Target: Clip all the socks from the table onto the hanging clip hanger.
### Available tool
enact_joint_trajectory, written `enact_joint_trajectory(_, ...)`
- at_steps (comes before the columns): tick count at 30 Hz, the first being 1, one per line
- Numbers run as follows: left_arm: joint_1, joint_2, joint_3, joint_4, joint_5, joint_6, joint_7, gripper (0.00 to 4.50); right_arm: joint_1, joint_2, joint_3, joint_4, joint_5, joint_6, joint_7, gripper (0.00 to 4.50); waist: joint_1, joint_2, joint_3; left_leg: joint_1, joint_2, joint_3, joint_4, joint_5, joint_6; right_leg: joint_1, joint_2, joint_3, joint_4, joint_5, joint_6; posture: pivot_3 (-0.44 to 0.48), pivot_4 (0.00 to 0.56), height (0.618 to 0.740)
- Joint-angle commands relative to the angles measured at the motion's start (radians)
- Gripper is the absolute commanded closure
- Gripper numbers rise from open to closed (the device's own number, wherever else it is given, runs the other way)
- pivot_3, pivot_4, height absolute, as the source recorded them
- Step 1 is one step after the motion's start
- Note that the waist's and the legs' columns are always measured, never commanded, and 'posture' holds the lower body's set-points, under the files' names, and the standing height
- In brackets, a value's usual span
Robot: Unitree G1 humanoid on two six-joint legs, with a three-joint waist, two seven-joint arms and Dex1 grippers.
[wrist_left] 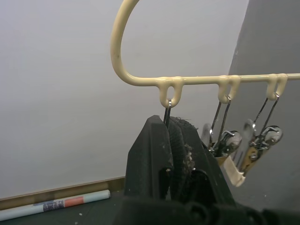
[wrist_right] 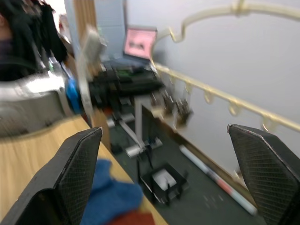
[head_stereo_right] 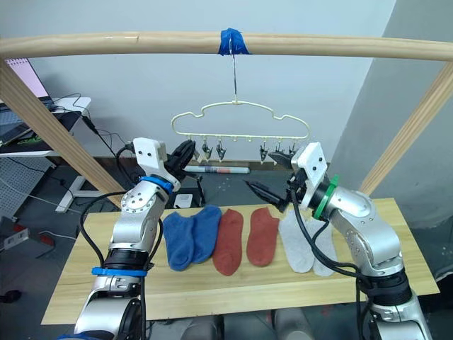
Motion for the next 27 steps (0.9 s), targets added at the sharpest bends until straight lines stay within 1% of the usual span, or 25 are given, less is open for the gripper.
enact_joint_trajectory(1,0.032,0.040,0.008,-0.120,-0.055,0.122,-0.056,4.48,0.058,-0.087,0.047,0.087,-0.126,-0.006,0.005,0.00,0.000,0.000,0.000,0.000,0.000,0.000,0.000,0.000,0.000,0.000,0.000,0.000,0.000,0.000,0.000,-0.154,0.167,0.740)
enact_joint_trajectory(4,0.057,0.077,0.006,-0.194,-0.102,0.232,-0.106,4.48,0.090,-0.137,0.078,0.175,-0.199,-0.057,0.025,0.00,-0.001,0.000,0.000,0.000,0.000,0.000,0.000,0.000,0.000,0.000,0.000,0.000,0.000,0.000,0.000,-0.150,0.169,0.740)
enact_joint_trajectory(7,0.081,0.166,0.018,-0.295,-0.203,0.471,-0.184,4.48,0.104,-0.192,0.120,0.334,-0.276,-0.121,0.072,0.00,-0.008,0.000,0.001,0.001,0.000,0.001,0.000,0.000,0.000,0.000,0.001,0.001,0.001,0.000,0.000,-0.139,0.173,0.740)
enact_joint_trajectory(9,0.086,0.212,0.071,-0.361,-0.354,0.690,-0.214,4.48,0.073,-0.203,0.164,0.455,-0.335,-0.167,0.096,0.00,-0.017,0.000,0.001,0.002,0.000,0.001,0.000,0.000,0.000,0.000,0.001,0.001,0.002,0.000,0.000,-0.139,0.176,0.740)
enact_joint_trajectory(10,0.084,0.224,0.092,-0.380,-0.411,0.767,-0.217,4.48,0.057,-0.201,0.177,0.498,-0.357,-0.185,0.100,0.00,-0.022,0.000,0.001,0.002,0.000,0.001,0.000,0.000,0.000,0.000,0.001,0.001,0.002,0.000,0.000,-0.139,0.176,0.740)
enact_joint_trajectory(12,0.073,0.233,0.129,-0.401,-0.488,0.865,-0.208,4.48,0.026,-0.201,0.207,0.594,-0.408,-0.248,0.117,0.00,-0.030,0.002,0.002,0.003,0.001,0.002,0.000,0.000,0.000,0.000,0.001,0.001,0.002,0.000,0.000,-0.125,0.175,0.740)
enact_joint_trajectory(16,0.048,0.233,0.190,-0.412,-0.606,1.014,-0.179,4.48,-0.032,-0.172,0.221,0.741,-0.456,-0.313,0.125,0.00,-0.030,0.001,0.003,0.003,0.001,0.001,0.000,0.000,0.000,0.000,0.001,0.001,0.002,0.000,0.000,-0.115,0.175,0.740)
enact_joint_trajectory(18,0.042,0.237,0.206,-0.416,-0.641,1.063,-0.170,4.48,-0.056,-0.154,0.220,0.792,-0.470,-0.336,0.128,0.00,-0.029,0.001,0.003,0.003,0.001,0.001,0.000,0.000,0.000,0.000,0.001,0.001,0.002,0.000,0.000,-0.113,0.175,0.740)
enact_joint_trajectory(22,0.042,0.247,0.208,-0.427,-0.665,1.099,-0.158,4.48,-0.080,-0.132,0.215,0.853,-0.490,-0.370,0.141,0.00,-0.024,0.001,0.003,0.003,0.001,0.001,0.000,0.000,0.000,0.000,0.001,0.001,0.002,0.000,0.000,-0.111,0.174,0.740)
enact_joint_trajectory(27,0.072,0.232,0.197,-0.465,-0.669,1.090,-0.134,4.48,-0.130,-0.099,0.240,1.006,-0.541,-0.425,0.158,0.00,-0.025,0.001,0.004,0.003,0.001,0.001,0.000,0.000,0.000,0.000,0.001,0.002,0.001,0.000,0.000,-0.112,0.174,0.740)
